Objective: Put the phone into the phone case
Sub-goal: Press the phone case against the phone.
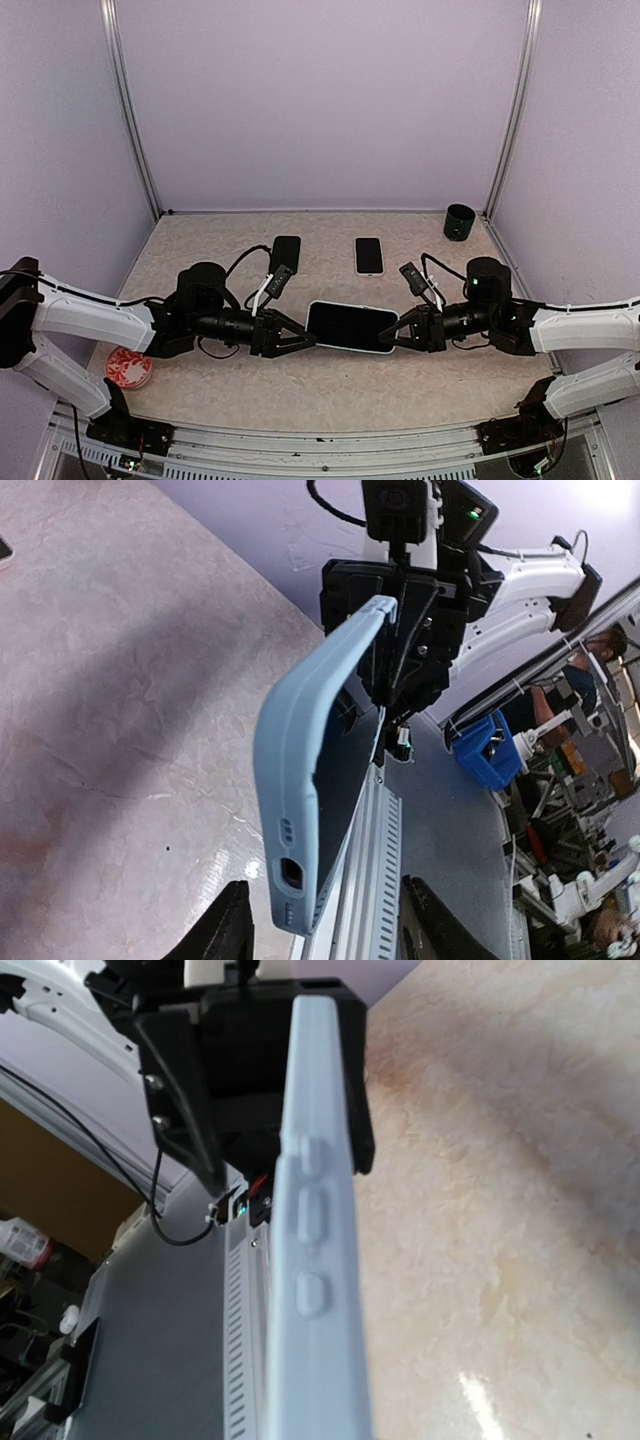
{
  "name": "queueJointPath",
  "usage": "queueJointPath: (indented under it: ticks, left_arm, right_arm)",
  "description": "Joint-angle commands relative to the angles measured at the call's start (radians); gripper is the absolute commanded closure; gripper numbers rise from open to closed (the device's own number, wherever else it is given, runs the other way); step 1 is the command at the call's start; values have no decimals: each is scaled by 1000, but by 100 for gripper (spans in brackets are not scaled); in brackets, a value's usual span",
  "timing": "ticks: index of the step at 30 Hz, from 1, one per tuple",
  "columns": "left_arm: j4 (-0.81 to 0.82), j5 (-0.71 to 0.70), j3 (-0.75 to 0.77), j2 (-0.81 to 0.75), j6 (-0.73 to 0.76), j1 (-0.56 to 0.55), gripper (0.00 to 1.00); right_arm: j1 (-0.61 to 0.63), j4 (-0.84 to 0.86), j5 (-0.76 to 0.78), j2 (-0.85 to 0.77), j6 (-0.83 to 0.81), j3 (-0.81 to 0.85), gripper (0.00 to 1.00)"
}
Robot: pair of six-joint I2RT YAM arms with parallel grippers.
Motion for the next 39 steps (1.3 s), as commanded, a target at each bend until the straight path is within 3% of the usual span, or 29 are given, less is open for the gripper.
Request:
queueJointPath:
  ticks: [1,3,6,14,20,23,25,30,32,39]
  left_arm:
    - [49,13,4,19,2,-6,59]
    - [66,18,2,30,-5,-5,72]
    - [94,29,0,36,-17,-1,83]
    - [306,149,-87,9,-115,50,86]
    - [563,239,-156,1,-251,83,81]
    - [584,246,-156,6,-266,86,78]
    - [566,237,-153,2,-261,87,75]
    - [299,129,-106,-38,-124,77,45]
    - [204,74,-87,-59,-66,63,37]
    - [175,3,-68,-25,-63,34,33]
  right_arm:
    - [-9,57,-8,-43,11,23,100]
    - [-9,61,-14,-43,14,25,100]
    - [-8,63,-22,-45,15,24,100]
    - [-49,130,-82,-50,34,-21,100]
    - [-73,185,-125,-23,57,-44,100]
    - [-76,194,-130,-13,62,-43,100]
    - [-77,199,-131,-12,66,-40,100]
    - [-79,188,-129,-23,74,-27,100]
    - [-78,175,-122,-32,75,-21,100]
    - [-77,172,-119,-32,85,-8,100]
